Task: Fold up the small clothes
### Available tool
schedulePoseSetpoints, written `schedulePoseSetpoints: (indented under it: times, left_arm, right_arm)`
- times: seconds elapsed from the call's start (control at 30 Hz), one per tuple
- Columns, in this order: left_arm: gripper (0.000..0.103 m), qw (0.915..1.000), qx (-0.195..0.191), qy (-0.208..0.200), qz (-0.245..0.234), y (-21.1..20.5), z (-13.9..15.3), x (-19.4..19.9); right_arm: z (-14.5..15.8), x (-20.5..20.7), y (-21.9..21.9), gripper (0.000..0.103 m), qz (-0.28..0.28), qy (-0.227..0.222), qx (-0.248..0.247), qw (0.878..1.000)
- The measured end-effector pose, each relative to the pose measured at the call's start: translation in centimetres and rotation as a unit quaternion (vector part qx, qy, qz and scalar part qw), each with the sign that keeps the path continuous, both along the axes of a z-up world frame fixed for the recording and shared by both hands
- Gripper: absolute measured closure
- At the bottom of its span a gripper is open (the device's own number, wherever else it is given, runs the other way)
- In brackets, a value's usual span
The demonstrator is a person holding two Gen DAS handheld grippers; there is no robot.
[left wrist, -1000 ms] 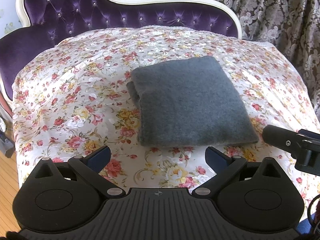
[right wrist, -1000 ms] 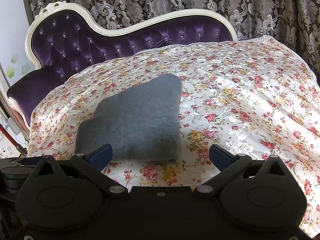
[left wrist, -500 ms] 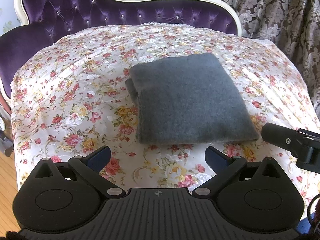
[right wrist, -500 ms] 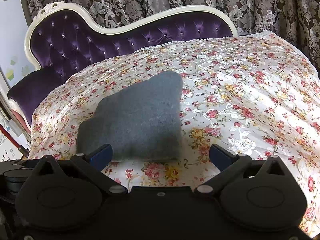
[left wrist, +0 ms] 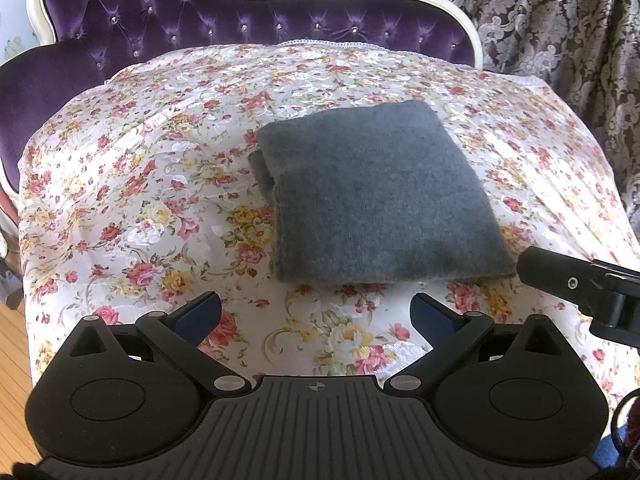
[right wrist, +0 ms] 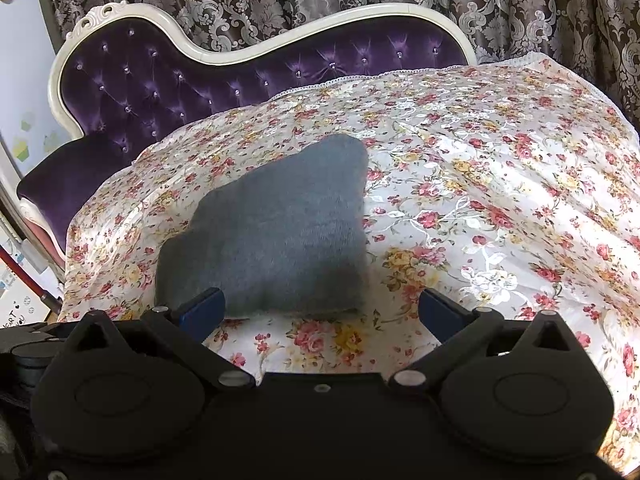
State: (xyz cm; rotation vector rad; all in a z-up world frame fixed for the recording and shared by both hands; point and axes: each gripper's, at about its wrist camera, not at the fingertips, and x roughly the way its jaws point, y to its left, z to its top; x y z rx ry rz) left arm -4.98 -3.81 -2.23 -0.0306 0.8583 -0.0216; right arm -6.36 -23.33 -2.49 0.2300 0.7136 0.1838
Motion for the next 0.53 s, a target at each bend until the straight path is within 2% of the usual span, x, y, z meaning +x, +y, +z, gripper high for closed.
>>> schedulePoseSetpoints:
  times: [0.53]
  left_arm:
    - [0.001, 1.0000, 0.001, 0.004, -0.002, -0.13, -0.28, 0.07]
  right_arm:
    - [-0.29, 0.25, 0.01, 0.000, 0.001, 0.009, 0.008, 1.000]
